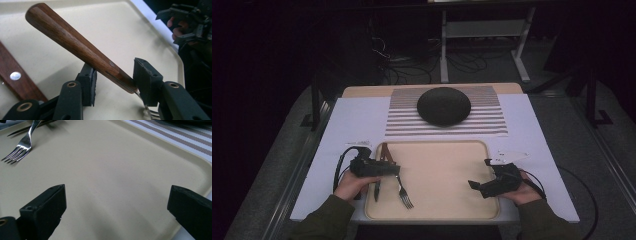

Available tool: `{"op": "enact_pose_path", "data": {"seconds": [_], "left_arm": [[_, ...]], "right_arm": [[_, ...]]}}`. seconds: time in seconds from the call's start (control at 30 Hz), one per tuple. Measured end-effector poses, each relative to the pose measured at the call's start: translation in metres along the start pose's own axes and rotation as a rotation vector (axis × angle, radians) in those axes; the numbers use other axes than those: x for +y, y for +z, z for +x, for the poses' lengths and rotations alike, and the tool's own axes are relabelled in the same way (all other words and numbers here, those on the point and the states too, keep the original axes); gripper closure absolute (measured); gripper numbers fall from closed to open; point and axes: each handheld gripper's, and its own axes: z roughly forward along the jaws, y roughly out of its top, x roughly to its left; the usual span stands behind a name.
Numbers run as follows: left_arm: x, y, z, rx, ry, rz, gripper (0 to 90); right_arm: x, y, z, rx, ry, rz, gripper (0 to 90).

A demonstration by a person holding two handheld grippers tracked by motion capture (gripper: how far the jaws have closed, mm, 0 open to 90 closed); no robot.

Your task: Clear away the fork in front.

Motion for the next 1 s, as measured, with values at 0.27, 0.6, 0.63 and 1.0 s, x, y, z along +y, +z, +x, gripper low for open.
{"op": "enact_pose_path", "data": {"seconds": [0.27, 0.6, 0.63, 1.0], "left_arm": [[-0.003, 0.003, 0.003, 0.030, -0.027, 0.043, 51.4], [0.002, -0.003, -0.010, 0.083, 0.090, 0.005, 57.9], [0.003, -0.003, -0.014, 0.095, 0.127, 0.007, 60.5], [0.009, 0.016, -0.045, 0.121, 0.326, 0.076, 90.0]], "right_arm": [[0.000, 0.000, 0.001, 0.003, 0.000, 0.001, 2.0], [0.000, 0.000, 0.001, 0.005, 0.001, -0.003, 2.0], [0.000, 0.000, 0.001, 0.005, -0.001, -0.001, 2.0], [0.001, 0.000, 0.002, 0.010, -0.006, 0.000, 2.0]]}}
